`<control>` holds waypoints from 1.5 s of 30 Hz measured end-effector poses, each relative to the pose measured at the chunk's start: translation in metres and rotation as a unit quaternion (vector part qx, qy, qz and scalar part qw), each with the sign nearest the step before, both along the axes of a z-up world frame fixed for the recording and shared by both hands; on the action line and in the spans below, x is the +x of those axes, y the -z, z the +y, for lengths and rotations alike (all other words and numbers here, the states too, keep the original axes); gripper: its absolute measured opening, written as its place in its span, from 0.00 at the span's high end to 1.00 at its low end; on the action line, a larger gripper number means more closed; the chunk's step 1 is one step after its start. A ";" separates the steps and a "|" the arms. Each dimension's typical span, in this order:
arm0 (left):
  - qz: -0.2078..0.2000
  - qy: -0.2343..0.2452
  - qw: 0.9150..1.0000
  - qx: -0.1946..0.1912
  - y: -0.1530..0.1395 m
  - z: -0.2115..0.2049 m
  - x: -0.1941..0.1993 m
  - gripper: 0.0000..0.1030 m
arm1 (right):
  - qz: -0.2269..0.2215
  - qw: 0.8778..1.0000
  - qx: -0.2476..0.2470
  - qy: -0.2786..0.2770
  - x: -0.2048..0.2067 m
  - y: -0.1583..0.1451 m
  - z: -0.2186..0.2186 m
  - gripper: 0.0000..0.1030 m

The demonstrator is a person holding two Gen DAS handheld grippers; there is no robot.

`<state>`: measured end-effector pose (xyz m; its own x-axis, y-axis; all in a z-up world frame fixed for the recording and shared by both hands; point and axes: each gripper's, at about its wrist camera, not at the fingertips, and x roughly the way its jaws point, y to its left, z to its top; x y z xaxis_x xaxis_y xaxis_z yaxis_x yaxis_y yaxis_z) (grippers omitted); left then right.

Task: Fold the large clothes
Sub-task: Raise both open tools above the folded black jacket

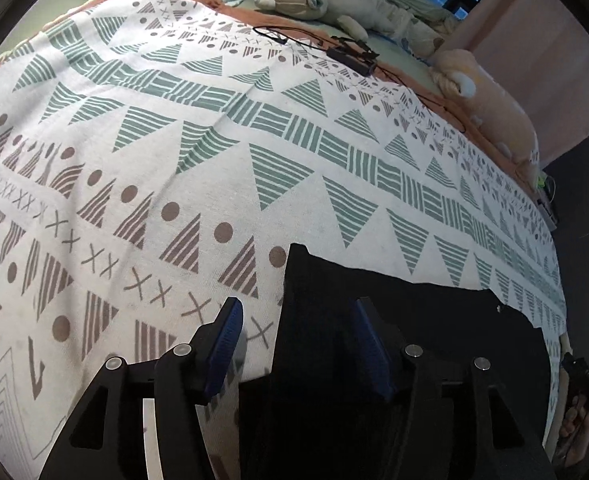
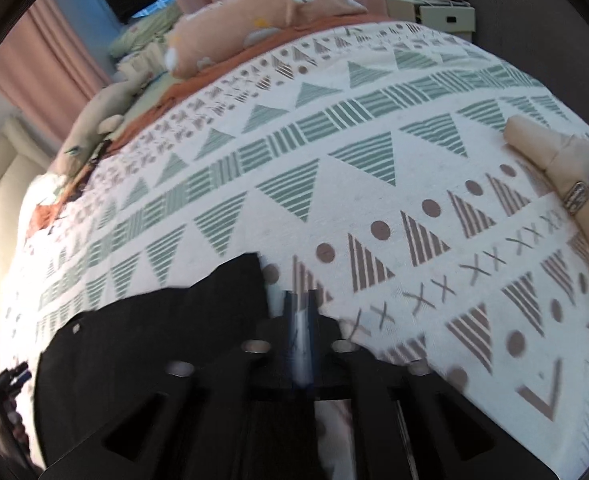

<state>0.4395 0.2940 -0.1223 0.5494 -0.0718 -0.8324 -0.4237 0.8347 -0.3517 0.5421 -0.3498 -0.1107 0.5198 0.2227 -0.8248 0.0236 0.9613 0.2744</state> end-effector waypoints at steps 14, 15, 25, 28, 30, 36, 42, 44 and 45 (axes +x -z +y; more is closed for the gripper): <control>-0.047 0.001 0.999 -0.003 -0.057 -0.041 -0.135 0.43 | -0.033 0.999 0.005 -0.044 -0.109 -0.052 0.021 0.34; -0.050 0.002 0.999 -0.004 -0.060 -0.041 -0.143 0.43 | -0.033 0.998 0.007 -0.045 -0.115 -0.054 0.022 0.34; -0.090 -0.006 0.996 -0.009 -0.074 -0.057 -0.234 0.31 | -0.041 0.997 0.009 -0.071 -0.189 -0.073 0.057 0.34; -0.102 -0.010 0.995 0.000 -0.076 -0.061 -0.257 0.23 | -0.041 0.996 0.008 -0.083 -0.209 -0.074 0.072 0.27; -0.108 -0.012 0.994 0.001 -0.077 -0.063 -0.270 0.19 | -0.048 0.994 0.023 -0.093 -0.225 -0.076 0.082 0.20; -0.121 -0.015 0.993 -0.006 -0.074 -0.067 -0.301 0.15 | -0.049 0.990 0.041 -0.126 -0.265 -0.073 0.113 0.19; -0.124 -0.019 0.992 -0.017 -0.061 -0.073 -0.327 0.15 | -0.045 0.988 0.031 -0.145 -0.304 -0.060 0.140 0.19; -0.119 -0.025 0.992 -0.023 -0.054 -0.074 -0.333 0.15 | -0.042 0.988 0.030 -0.146 -0.315 -0.054 0.146 0.19; -0.118 -0.026 0.992 -0.029 -0.049 -0.076 -0.336 0.15 | -0.040 0.988 0.032 -0.144 -0.319 -0.051 0.147 0.19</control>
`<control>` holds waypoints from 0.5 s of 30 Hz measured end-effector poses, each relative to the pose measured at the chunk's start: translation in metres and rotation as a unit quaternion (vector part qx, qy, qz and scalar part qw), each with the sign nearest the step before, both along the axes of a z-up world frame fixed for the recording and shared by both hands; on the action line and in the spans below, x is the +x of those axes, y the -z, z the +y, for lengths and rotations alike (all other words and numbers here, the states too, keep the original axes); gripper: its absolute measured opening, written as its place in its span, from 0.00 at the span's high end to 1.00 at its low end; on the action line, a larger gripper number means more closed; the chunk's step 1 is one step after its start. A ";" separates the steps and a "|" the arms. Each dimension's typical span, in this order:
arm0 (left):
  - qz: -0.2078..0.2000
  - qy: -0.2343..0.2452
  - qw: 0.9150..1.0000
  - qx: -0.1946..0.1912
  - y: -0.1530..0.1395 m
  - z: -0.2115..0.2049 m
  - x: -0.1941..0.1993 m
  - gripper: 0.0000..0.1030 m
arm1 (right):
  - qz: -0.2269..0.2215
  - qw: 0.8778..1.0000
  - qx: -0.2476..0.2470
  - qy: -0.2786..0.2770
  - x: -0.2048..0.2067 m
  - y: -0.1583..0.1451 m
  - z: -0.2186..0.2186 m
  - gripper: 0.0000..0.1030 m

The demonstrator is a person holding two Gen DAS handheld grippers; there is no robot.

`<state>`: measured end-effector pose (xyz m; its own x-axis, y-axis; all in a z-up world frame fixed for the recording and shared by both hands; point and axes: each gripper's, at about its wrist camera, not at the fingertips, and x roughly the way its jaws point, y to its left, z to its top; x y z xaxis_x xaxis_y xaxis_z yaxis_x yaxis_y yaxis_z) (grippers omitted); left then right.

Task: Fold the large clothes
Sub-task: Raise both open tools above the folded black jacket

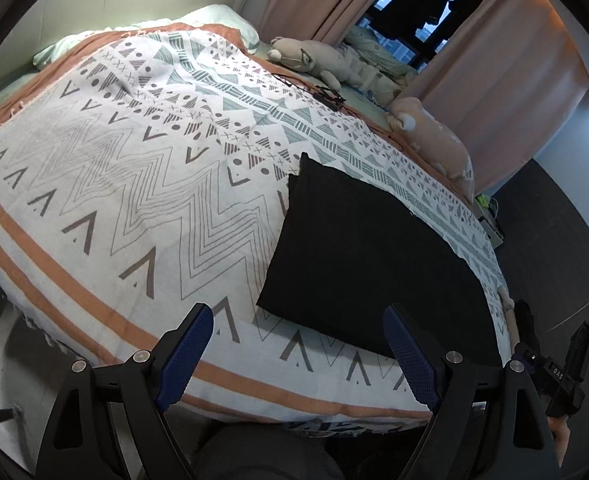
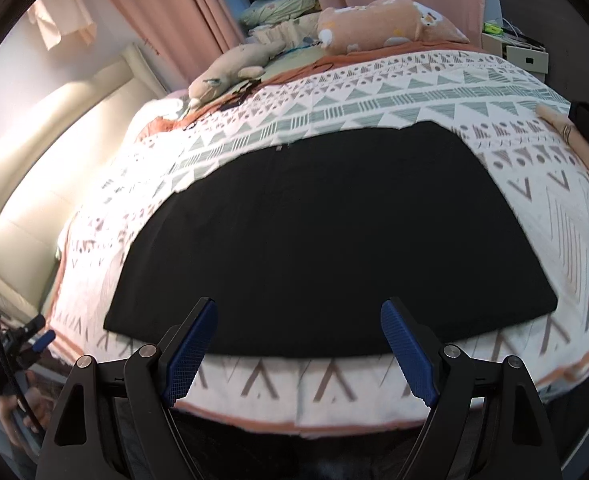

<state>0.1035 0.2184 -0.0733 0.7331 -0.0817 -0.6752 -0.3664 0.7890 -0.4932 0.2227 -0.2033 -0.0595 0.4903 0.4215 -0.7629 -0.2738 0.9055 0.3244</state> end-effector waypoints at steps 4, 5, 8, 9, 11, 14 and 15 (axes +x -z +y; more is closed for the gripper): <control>-0.001 0.000 1.000 -0.011 0.020 -0.009 -0.001 0.16 | 0.003 1.000 0.004 0.018 -0.016 0.014 0.000 0.21; -0.001 0.004 1.000 -0.009 0.023 -0.012 0.000 0.19 | 0.004 1.000 0.000 0.016 -0.017 0.018 0.001 0.25; 0.008 0.015 1.000 -0.019 0.036 -0.017 0.009 0.34 | 0.023 1.000 -0.008 0.000 -0.020 0.032 0.009 0.50; 0.010 0.013 1.000 -0.026 0.040 -0.016 0.011 0.36 | 0.027 1.000 -0.008 -0.002 -0.021 0.036 0.012 0.52; 0.014 0.007 0.999 -0.039 0.047 -0.013 0.017 0.39 | 0.026 0.999 -0.022 -0.008 -0.019 0.041 0.020 0.52; 0.022 0.000 0.999 -0.042 0.056 -0.011 0.026 0.41 | 0.025 0.998 -0.037 -0.032 -0.012 0.049 0.036 0.52; 0.024 -0.003 0.999 -0.045 0.059 -0.009 0.029 0.43 | 0.025 0.998 -0.040 -0.039 -0.010 0.052 0.041 0.56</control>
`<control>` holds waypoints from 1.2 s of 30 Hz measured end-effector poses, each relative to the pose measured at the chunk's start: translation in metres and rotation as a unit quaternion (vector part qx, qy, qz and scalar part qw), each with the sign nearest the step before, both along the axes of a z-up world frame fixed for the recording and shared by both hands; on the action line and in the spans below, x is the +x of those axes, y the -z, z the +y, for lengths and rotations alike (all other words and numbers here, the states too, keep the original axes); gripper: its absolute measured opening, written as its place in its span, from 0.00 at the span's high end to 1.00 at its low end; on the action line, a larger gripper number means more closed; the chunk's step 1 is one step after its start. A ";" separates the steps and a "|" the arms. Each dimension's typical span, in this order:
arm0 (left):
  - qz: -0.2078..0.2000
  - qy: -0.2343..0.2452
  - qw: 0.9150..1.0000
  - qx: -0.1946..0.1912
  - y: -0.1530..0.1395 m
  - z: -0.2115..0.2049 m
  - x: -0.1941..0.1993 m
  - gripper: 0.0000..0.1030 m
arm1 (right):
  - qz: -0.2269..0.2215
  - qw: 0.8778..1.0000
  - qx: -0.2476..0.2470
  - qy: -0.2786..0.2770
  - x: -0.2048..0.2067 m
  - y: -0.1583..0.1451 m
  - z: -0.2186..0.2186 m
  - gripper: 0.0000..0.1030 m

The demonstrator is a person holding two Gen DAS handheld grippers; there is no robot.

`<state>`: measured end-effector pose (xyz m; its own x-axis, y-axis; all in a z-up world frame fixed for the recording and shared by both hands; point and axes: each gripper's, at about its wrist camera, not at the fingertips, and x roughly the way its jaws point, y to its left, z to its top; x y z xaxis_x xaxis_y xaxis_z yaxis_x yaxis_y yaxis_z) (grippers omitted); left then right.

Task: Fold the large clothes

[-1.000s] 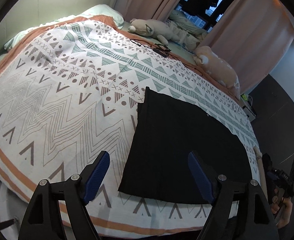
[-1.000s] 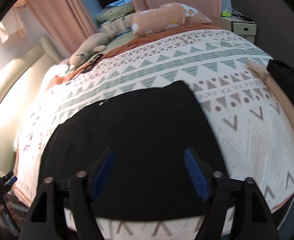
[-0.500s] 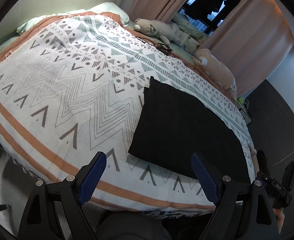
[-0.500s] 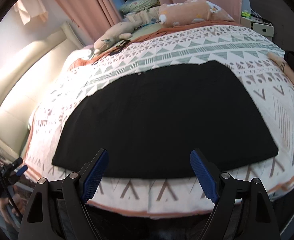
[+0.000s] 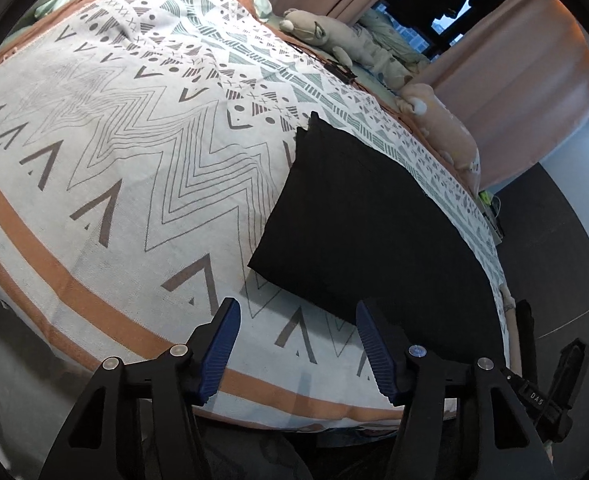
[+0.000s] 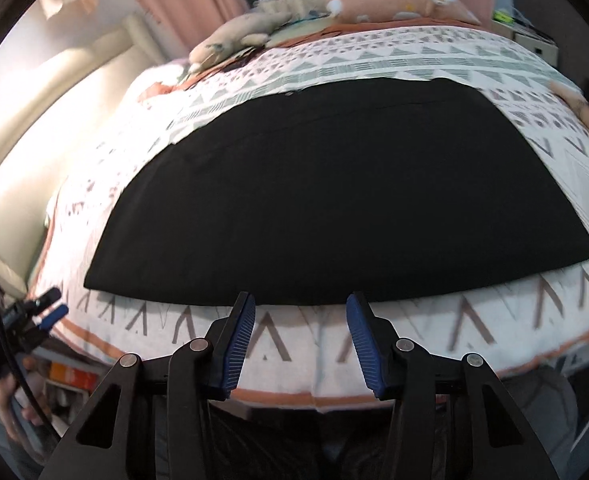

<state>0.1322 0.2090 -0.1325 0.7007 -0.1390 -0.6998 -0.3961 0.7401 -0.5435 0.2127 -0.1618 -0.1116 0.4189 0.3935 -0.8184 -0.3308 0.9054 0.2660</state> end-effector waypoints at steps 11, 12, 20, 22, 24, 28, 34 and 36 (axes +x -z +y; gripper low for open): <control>0.024 -0.020 0.999 -0.044 0.027 0.007 0.036 0.53 | 0.029 0.999 -0.035 -0.028 0.042 0.035 0.037 0.64; 0.028 -0.025 0.998 -0.051 0.028 0.008 0.039 0.53 | 0.033 0.998 -0.037 -0.027 0.050 0.037 0.039 0.65; 0.030 -0.070 0.991 -0.110 0.041 0.014 0.032 0.55 | 0.053 0.996 -0.062 -0.025 0.112 0.044 0.060 0.75; 0.030 -0.079 0.988 -0.131 0.042 0.014 0.029 0.59 | 0.053 0.996 -0.067 -0.023 0.127 0.044 0.065 0.75; 0.031 -0.086 0.986 -0.137 0.041 0.013 0.027 0.59 | 0.051 0.996 -0.073 -0.023 0.144 0.043 0.071 0.75; 0.040 -0.101 0.982 -0.155 0.041 0.014 0.024 0.59 | 0.057 0.996 -0.072 -0.023 0.180 0.043 0.078 0.75; 0.058 -0.114 0.978 -0.165 0.039 0.017 0.026 0.59 | 0.063 0.995 -0.077 -0.022 0.225 0.046 0.086 0.75; 0.059 -0.117 0.977 -0.168 0.042 0.018 0.028 0.59 | 0.055 0.995 -0.081 -0.025 0.235 0.045 0.090 0.76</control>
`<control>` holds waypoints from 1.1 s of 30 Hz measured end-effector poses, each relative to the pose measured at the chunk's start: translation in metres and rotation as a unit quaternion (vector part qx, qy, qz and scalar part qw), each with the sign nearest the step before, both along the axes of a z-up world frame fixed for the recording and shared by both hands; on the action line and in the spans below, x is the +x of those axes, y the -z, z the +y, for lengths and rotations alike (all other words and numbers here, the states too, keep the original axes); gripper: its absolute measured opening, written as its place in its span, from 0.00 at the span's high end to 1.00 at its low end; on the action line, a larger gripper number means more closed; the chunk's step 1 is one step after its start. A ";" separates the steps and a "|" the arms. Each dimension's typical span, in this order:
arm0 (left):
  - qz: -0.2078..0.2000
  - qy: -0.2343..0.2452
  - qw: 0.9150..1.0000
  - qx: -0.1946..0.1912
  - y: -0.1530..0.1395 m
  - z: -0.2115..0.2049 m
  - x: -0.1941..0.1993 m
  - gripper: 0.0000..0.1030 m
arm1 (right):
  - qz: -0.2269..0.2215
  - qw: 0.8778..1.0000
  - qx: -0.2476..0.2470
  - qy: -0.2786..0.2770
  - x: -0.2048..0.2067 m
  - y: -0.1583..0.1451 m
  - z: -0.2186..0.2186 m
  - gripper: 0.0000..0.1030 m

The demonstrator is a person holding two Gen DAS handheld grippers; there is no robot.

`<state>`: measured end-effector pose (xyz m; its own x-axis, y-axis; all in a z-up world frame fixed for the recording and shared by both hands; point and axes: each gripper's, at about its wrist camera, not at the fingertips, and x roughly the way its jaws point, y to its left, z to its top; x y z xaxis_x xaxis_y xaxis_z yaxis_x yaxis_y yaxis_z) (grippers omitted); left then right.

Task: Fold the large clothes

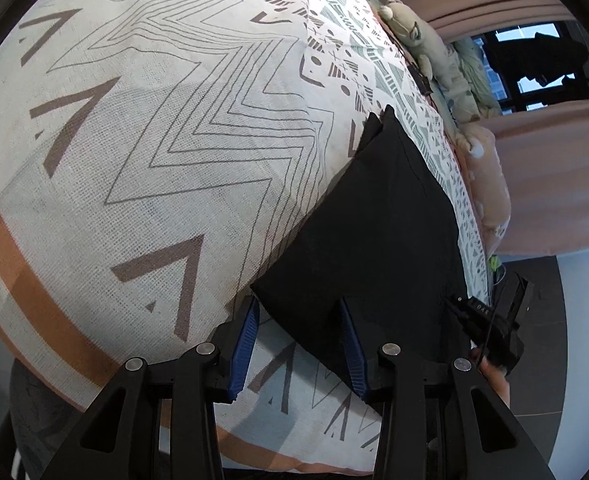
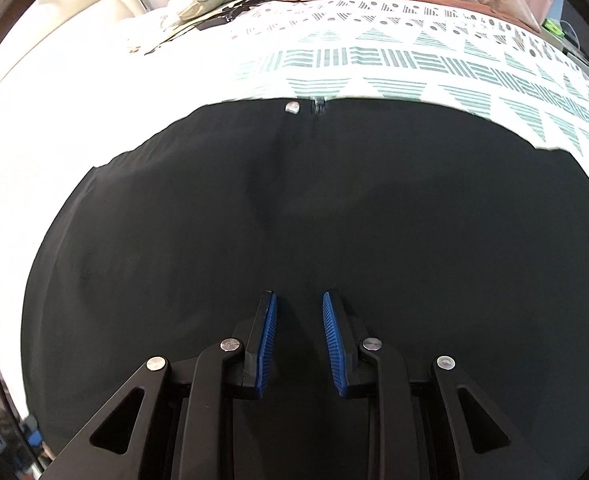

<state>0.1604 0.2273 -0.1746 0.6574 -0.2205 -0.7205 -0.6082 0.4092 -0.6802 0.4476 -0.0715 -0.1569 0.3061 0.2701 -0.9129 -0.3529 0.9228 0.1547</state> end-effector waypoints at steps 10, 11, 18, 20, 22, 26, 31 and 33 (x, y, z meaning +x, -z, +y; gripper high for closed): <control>-0.038 -0.013 0.999 -0.012 0.008 0.009 0.028 0.59 | -0.012 1.000 -0.010 0.000 0.035 0.004 0.015 0.76; -0.050 -0.016 0.998 -0.019 0.009 0.010 0.028 0.59 | -0.013 1.000 -0.011 -0.001 0.038 0.003 0.016 0.76; -0.077 -0.007 0.997 -0.023 0.012 0.007 0.025 0.59 | -0.020 1.000 -0.019 -0.002 0.058 0.003 0.020 0.76; -0.079 -0.004 0.997 -0.020 0.012 0.006 0.023 0.59 | -0.018 1.000 -0.018 0.003 0.056 0.001 0.016 0.76; -0.079 -0.006 0.997 -0.020 0.012 0.006 0.023 0.59 | -0.017 1.000 -0.021 0.008 0.063 -0.003 0.026 0.76; -0.075 -0.009 0.997 -0.015 0.011 0.004 0.025 0.65 | -0.018 1.000 -0.006 0.018 0.054 -0.013 0.021 0.71; -0.073 -0.008 0.997 -0.014 0.009 0.002 0.026 0.77 | -0.016 0.999 0.022 0.016 0.018 -0.030 -0.003 0.64; -0.076 -0.005 0.997 -0.008 0.004 0.001 0.027 0.81 | -0.012 0.999 0.034 0.012 0.002 -0.034 -0.012 0.64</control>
<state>0.1878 0.2278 -0.1784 0.7613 -0.2251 -0.6081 -0.5006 0.3919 -0.7719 0.4496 -0.0835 -0.1229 0.3345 0.3227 -0.8854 -0.3342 0.9191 0.2087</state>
